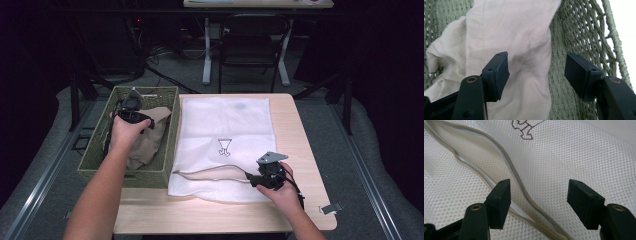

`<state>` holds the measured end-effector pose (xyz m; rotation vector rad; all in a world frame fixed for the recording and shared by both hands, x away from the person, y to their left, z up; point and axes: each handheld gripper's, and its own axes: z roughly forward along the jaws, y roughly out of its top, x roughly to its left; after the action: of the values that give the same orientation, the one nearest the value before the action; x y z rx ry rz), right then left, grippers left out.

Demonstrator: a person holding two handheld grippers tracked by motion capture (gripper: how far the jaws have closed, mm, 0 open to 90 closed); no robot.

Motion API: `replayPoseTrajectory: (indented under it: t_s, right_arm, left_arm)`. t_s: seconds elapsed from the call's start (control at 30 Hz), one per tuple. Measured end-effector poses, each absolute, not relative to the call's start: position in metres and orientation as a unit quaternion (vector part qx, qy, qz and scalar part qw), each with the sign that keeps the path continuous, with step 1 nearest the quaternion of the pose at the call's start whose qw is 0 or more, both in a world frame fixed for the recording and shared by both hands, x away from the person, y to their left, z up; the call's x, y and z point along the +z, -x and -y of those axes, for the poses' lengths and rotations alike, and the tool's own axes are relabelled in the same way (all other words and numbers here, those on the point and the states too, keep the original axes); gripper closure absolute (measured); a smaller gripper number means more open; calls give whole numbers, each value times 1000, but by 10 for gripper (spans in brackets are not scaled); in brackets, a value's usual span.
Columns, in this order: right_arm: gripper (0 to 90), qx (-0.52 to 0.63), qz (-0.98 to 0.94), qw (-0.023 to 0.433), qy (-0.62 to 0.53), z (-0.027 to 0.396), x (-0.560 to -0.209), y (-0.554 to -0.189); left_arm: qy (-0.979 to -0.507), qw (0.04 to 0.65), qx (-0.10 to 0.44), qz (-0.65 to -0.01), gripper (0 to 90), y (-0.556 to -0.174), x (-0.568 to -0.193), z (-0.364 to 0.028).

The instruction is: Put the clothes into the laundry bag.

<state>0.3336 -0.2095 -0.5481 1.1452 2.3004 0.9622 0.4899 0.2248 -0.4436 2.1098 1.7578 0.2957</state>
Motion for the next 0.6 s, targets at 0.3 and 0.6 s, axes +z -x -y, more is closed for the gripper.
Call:
replayPoseTrajectory:
  t_s: [0.3, 0.6]
  right_arm:
    - [354, 344, -823, 197, -408, 209, -548, -334]
    - [353, 345, -823, 195, -408, 209, -548, -334]
  left_arm:
    - [-742, 177, 110, -637, 355, -499, -448, -226]
    - [-743, 166, 108, -640, 355, -507, -453, -222]
